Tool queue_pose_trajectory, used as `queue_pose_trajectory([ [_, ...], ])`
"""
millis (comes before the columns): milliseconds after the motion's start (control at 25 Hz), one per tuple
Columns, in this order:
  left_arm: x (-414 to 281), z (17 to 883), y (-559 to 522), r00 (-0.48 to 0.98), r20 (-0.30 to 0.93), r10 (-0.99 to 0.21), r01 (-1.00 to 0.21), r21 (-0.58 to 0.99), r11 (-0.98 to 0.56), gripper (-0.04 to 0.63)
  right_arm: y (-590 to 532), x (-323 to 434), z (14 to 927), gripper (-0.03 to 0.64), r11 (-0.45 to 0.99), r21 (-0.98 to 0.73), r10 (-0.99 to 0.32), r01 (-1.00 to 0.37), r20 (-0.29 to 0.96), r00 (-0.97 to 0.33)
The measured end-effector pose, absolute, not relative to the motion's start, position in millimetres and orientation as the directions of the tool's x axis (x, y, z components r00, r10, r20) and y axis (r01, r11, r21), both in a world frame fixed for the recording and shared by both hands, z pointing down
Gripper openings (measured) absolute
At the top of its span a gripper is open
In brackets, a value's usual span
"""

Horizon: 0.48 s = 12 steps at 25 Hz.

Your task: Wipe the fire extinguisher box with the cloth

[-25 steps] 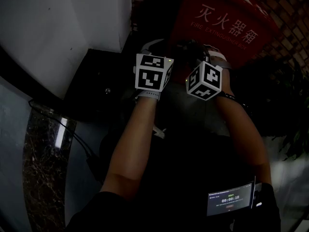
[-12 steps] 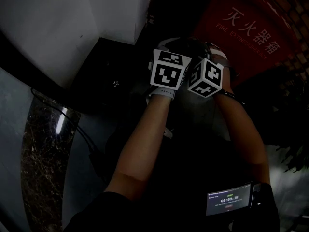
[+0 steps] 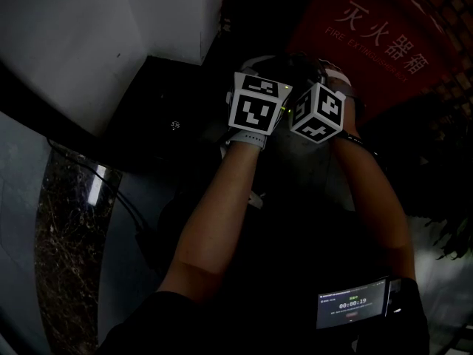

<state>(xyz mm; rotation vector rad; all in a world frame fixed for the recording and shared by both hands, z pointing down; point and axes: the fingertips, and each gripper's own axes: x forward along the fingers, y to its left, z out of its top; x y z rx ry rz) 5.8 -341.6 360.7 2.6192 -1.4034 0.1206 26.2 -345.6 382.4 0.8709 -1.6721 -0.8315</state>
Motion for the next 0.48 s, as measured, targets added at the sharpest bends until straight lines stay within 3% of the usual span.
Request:
queue_pose_trajectory([
  [480,48.6,365.6,-329.5,0.609,0.167,-0.775,-0.791,0.059,-0.609,0.003,-336.8,67.3,380.8,0.029,0.498,0.851,-0.865,-0.169,0.473,-0.168],
])
